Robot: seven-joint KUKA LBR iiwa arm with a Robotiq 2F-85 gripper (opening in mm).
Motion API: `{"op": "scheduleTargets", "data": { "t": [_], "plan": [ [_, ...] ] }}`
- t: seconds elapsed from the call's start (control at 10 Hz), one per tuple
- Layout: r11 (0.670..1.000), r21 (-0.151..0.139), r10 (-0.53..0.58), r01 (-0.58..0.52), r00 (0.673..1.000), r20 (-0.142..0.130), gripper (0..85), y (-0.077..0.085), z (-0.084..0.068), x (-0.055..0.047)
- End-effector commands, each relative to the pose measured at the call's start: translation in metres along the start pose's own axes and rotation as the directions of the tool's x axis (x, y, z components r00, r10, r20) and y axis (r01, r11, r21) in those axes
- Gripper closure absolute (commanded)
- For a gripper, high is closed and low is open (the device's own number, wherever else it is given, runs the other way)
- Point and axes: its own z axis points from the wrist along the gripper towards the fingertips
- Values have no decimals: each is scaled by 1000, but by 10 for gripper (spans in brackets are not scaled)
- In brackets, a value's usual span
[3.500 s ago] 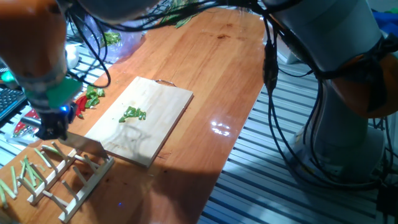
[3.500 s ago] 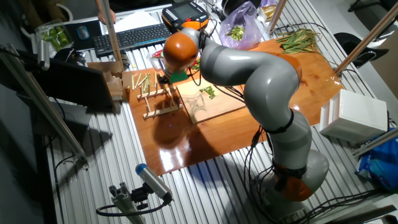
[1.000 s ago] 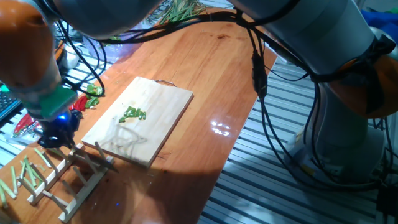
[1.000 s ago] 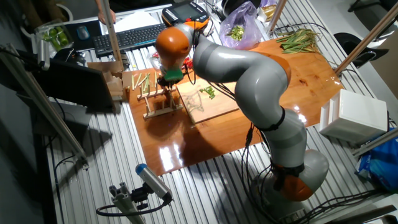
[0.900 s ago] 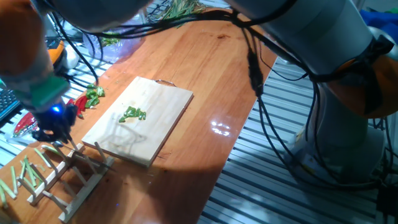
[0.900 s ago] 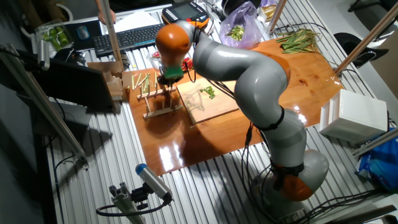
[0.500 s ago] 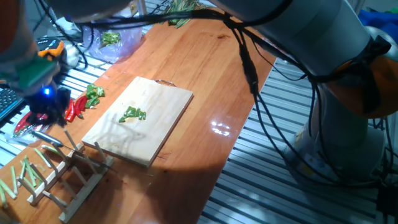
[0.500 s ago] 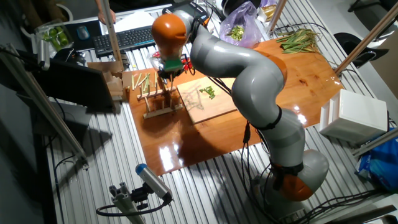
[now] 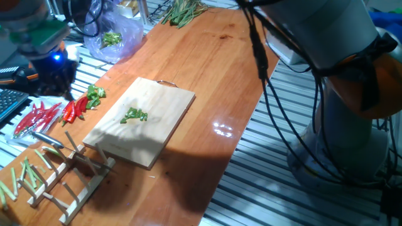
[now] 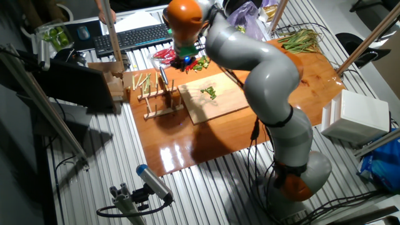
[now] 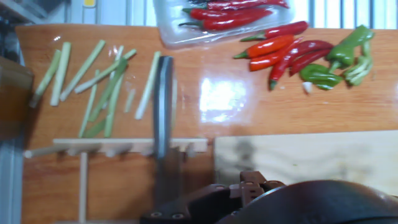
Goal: Chop the chili peppers
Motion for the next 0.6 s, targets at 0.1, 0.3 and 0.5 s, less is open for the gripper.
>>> {"op": "scheduleTargets", "data": {
  "t": [0.1, 0.3, 0.5],
  "plan": [
    [1000, -16, -7, 7, 1000, 2, 850, -18, 3, 4],
    [999, -33, 3, -4, 1000, -8, 850, -15, 5, 0],
    [1000, -21, -2, 2, 1000, -7, 850, -16, 7, -3]
  ]
}}
